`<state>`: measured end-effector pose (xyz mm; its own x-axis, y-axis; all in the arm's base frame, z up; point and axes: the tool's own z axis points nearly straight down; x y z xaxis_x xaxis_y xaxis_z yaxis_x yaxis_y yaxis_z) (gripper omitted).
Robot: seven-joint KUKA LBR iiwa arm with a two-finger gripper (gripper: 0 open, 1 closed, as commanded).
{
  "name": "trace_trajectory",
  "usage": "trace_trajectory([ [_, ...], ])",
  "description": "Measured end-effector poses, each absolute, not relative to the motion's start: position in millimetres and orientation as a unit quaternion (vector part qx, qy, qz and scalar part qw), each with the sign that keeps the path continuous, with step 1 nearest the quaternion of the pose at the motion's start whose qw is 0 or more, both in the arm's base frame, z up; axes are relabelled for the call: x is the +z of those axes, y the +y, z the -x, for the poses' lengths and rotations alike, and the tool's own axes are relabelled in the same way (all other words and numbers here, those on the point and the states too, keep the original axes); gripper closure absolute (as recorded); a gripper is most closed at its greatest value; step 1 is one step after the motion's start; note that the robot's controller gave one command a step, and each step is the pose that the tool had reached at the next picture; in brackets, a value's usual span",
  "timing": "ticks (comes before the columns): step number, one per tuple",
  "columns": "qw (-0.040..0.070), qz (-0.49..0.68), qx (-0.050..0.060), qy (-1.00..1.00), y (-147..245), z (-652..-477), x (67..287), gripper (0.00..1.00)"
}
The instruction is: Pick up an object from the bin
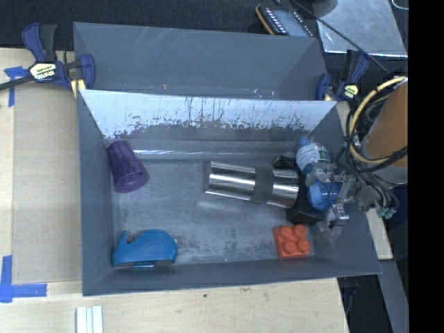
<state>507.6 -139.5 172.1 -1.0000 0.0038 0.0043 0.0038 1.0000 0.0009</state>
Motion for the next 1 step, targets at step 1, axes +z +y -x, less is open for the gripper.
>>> trace_trajectory([
  [1, -0.003, -0.001, 0.000, -1.000, -137.4, -510.1, 177.2, 1.00],
])
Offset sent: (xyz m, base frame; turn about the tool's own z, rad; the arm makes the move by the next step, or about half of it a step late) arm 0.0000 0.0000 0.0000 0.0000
